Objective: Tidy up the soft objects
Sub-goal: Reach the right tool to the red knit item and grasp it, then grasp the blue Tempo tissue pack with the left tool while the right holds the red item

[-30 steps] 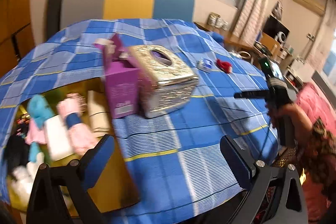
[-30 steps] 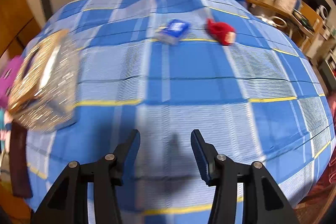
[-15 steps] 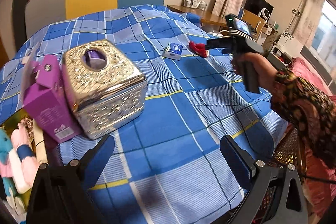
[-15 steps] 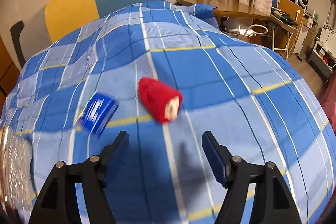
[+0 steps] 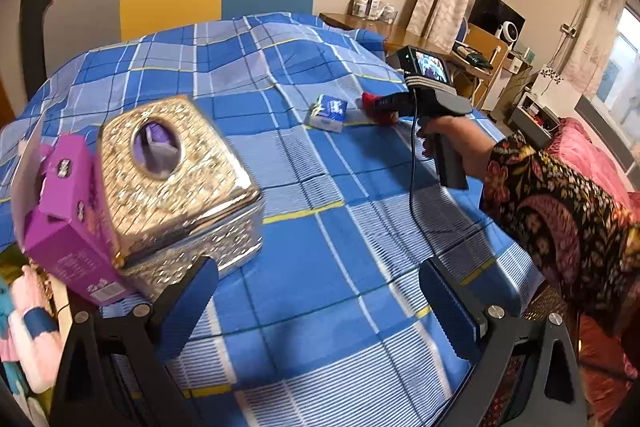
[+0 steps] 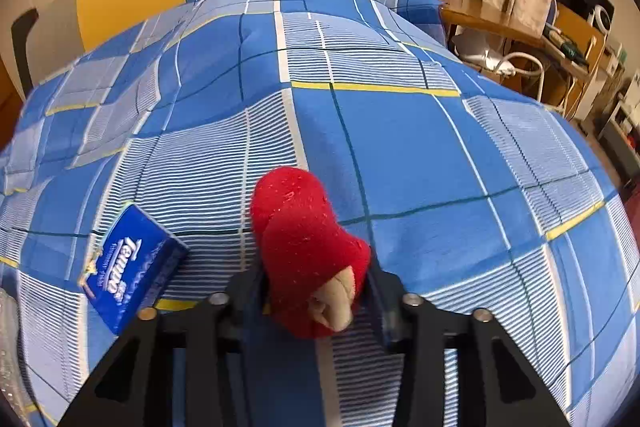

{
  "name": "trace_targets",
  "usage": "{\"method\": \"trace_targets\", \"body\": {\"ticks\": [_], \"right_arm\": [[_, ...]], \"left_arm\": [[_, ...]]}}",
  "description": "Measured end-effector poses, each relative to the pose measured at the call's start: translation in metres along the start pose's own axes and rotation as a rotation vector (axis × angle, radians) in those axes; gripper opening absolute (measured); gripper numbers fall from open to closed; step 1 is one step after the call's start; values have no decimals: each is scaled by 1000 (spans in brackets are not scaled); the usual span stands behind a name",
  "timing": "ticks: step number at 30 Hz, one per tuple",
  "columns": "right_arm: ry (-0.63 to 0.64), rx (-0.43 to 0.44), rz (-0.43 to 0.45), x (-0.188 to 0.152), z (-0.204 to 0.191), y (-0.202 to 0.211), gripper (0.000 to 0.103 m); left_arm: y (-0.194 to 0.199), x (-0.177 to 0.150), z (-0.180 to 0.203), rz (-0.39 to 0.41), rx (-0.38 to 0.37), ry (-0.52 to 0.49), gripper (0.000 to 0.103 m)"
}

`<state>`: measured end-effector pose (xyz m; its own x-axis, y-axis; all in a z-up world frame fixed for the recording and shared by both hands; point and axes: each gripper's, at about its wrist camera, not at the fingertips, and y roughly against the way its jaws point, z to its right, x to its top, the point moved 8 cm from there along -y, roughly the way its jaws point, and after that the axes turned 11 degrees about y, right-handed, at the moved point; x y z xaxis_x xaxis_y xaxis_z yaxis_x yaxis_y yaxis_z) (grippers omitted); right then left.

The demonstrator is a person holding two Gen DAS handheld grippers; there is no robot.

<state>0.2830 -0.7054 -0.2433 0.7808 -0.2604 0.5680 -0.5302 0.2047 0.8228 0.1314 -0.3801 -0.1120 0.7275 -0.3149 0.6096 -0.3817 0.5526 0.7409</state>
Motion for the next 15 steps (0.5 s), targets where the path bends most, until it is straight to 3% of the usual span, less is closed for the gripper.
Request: {"method": "trace_targets", "body": {"ticks": [8,15], "right_arm": [[-55,54,-38,-33,-5,27,30],[-310,140,-75,-75,1,74,30]], "left_arm": [[-10,21,29,-8,-31,-1,101],[-37,62,53,-16,-3,36,101]]}}
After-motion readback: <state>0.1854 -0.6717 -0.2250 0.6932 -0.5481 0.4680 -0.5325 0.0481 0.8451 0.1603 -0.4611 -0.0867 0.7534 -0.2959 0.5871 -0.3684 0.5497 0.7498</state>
